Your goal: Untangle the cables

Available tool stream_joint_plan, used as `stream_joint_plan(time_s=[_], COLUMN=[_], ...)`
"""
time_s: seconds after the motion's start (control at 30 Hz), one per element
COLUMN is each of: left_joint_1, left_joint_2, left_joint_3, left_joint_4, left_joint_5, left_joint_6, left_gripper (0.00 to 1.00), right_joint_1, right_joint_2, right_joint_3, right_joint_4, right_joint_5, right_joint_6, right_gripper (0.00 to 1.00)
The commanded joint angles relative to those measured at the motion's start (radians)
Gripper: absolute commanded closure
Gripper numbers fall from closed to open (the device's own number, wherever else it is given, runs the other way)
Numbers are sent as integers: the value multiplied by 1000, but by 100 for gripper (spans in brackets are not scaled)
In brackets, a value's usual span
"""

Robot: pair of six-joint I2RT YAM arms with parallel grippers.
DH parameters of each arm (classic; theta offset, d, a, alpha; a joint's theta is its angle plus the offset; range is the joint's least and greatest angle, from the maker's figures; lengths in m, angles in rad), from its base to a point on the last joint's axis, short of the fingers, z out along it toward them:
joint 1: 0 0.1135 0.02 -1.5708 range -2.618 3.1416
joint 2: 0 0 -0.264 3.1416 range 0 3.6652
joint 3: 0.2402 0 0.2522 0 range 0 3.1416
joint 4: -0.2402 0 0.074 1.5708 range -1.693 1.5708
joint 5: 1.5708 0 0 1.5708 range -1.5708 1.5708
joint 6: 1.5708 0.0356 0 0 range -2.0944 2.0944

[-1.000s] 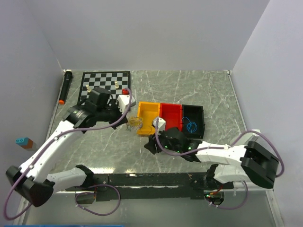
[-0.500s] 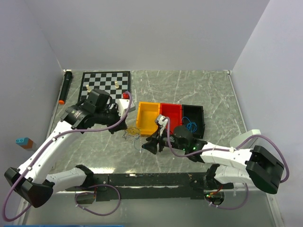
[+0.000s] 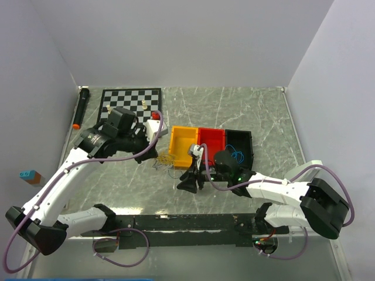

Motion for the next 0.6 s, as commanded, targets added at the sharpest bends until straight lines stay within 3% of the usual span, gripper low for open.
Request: stream_joint_plan(time_s=[0.0, 0.3, 0.57], left_joint_1=[-1, -1, -1], left_joint_2=[2, 13, 4], left_joint_3=[64, 109, 98], left_joint_4=[15, 4, 16], left_joint_5=[38, 55, 47], left_joint_6=[-8, -16, -22], left_gripper=[96, 95, 95], right_joint_1=[-6, -35, -126], right_joint_2=[-7, 24, 139], right_joint_3=[25, 42, -27], right_joint_4=[3, 201, 653], right_joint_5=[-37, 19, -119], right_joint_6=[-45, 73, 399], right_gripper=[44, 43, 42])
